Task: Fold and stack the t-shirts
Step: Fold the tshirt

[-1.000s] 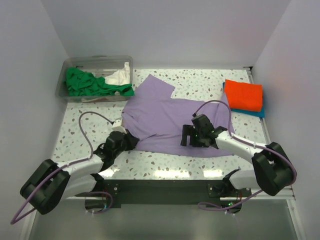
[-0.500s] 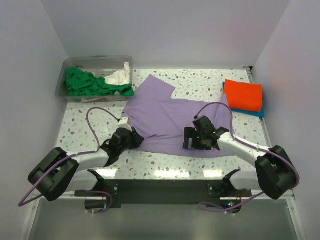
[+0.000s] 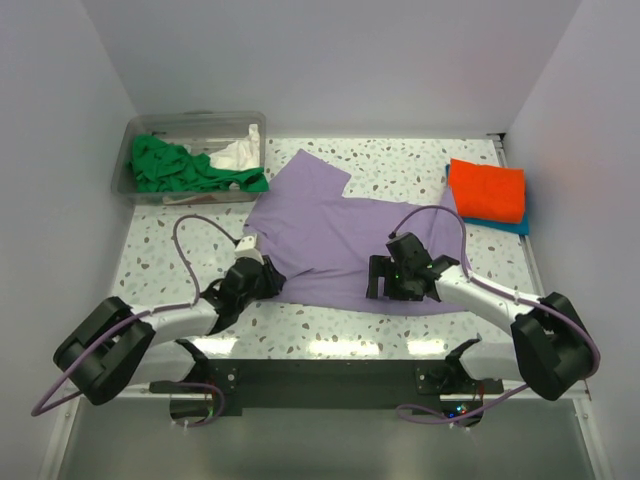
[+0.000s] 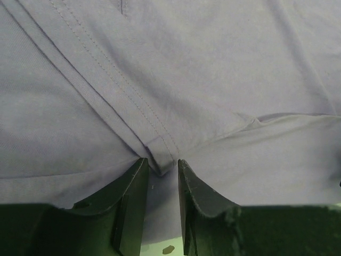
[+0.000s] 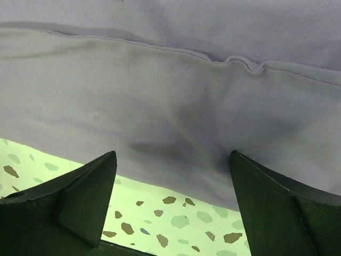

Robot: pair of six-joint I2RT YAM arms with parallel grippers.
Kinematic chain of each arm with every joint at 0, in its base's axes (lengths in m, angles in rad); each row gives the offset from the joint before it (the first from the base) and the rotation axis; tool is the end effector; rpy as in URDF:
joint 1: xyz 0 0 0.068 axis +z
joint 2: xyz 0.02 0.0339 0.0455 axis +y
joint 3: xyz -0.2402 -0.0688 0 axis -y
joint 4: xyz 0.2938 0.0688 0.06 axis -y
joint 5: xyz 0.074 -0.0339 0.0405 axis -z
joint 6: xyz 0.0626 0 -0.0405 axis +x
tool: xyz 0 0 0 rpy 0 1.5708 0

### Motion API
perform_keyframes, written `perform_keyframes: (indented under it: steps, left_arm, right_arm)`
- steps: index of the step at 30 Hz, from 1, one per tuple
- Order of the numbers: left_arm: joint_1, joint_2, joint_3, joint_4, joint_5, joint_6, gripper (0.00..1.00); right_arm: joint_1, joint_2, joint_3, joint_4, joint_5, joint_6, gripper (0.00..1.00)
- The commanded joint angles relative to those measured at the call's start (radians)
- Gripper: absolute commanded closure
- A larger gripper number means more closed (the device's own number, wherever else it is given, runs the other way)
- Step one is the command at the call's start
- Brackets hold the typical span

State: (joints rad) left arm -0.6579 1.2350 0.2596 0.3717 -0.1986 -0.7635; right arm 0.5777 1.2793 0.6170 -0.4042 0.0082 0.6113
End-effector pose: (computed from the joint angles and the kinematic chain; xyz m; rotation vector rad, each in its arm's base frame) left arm 0.2186 -0.1533 0.0538 -0.2332 2.2113 -0.5930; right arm 0.2395 0.1555 0.0906 0.0481 2.6937 0.3796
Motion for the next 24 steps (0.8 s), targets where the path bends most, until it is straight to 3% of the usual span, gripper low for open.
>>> perform_keyframes:
  steps: [1, 10, 22, 24]
  left_arm:
    - [-0.006, 0.032, 0.04, 0.022, -0.027, 0.012, 0.66]
    - [-0.006, 0.095, 0.055, 0.081, -0.004, 0.023, 0.7]
    - [-0.008, 0.113, 0.078, 0.091, -0.021, 0.049, 0.99]
    - [-0.006, 0.118, 0.09, 0.098, -0.022, 0.059, 1.0]
  right_arm:
    - [0.007, -0.028, -0.011, -0.015, 0.001, 0.018, 0.1]
    - [0.007, -0.032, -0.016, -0.013, 0.006, 0.021, 0.1]
    - [0.007, -0.028, -0.014, -0.012, 0.006, 0.022, 0.1]
    - [0.008, -0.024, -0.013, -0.012, 0.007, 0.022, 0.09]
